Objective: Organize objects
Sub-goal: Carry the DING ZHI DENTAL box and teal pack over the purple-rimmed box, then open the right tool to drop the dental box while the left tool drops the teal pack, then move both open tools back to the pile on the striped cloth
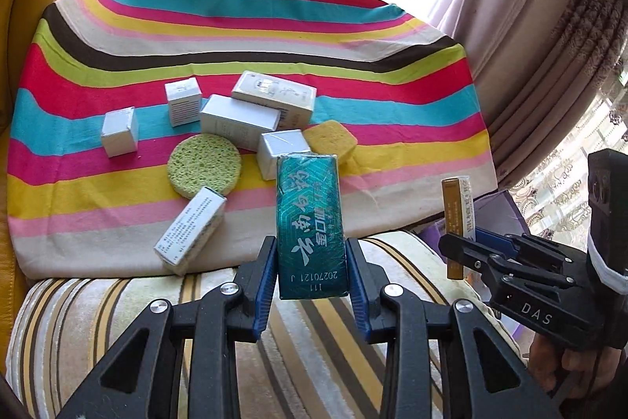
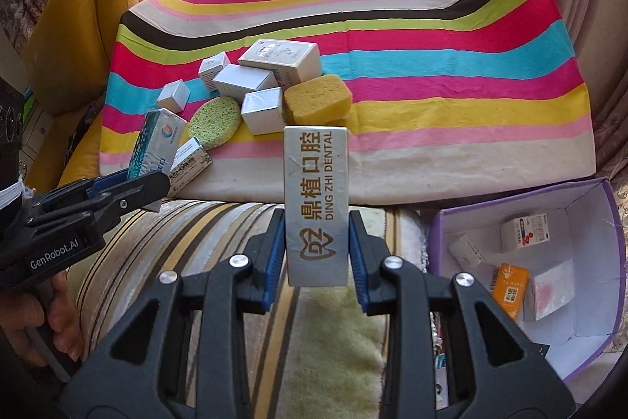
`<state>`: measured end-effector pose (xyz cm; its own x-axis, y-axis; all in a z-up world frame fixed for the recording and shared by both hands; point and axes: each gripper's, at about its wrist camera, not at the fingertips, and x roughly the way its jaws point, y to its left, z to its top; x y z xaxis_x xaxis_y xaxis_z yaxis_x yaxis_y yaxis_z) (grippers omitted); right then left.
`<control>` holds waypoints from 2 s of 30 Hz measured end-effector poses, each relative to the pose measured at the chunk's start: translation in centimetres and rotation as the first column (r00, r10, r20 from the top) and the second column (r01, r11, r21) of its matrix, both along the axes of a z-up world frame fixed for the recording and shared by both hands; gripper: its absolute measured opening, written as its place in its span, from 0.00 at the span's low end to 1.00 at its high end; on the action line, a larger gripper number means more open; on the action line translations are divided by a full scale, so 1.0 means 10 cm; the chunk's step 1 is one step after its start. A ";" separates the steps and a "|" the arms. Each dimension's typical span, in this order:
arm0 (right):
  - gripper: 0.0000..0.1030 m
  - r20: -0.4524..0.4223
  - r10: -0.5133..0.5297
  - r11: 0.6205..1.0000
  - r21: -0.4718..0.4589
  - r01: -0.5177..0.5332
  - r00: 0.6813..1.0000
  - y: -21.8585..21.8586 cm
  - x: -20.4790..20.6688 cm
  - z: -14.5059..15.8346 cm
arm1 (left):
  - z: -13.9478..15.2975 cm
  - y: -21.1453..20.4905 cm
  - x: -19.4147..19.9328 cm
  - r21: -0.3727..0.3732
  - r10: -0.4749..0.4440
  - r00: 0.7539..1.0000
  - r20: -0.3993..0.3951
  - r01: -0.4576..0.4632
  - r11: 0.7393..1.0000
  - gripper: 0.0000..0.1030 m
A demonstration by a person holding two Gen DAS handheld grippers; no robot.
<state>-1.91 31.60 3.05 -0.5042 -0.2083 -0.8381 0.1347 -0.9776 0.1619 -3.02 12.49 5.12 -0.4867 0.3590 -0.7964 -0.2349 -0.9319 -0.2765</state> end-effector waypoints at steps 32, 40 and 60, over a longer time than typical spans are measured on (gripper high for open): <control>0.34 -0.051 -0.419 0.883 0.211 0.420 0.907 2.10 0.76 -0.06 | -0.05 1.99 0.21 -0.022 -0.444 0.895 0.038 0.445 0.895 0.34; 0.34 -0.074 -0.495 0.828 0.260 0.496 0.865 2.39 0.84 -0.04 | -0.05 2.16 0.18 0.005 -0.475 0.879 0.036 0.475 0.880 0.35; 0.60 -0.079 -0.455 0.853 0.246 0.459 0.887 2.21 0.78 0.03 | 0.00 1.81 0.08 0.058 -0.399 0.917 0.024 0.397 0.916 0.43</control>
<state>5.91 53.70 3.36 -0.5058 0.2652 -0.8209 -0.3368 -0.9368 -0.0951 -2.19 30.64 5.17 -0.2676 0.5578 -0.7857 -0.5732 -0.7476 -0.3355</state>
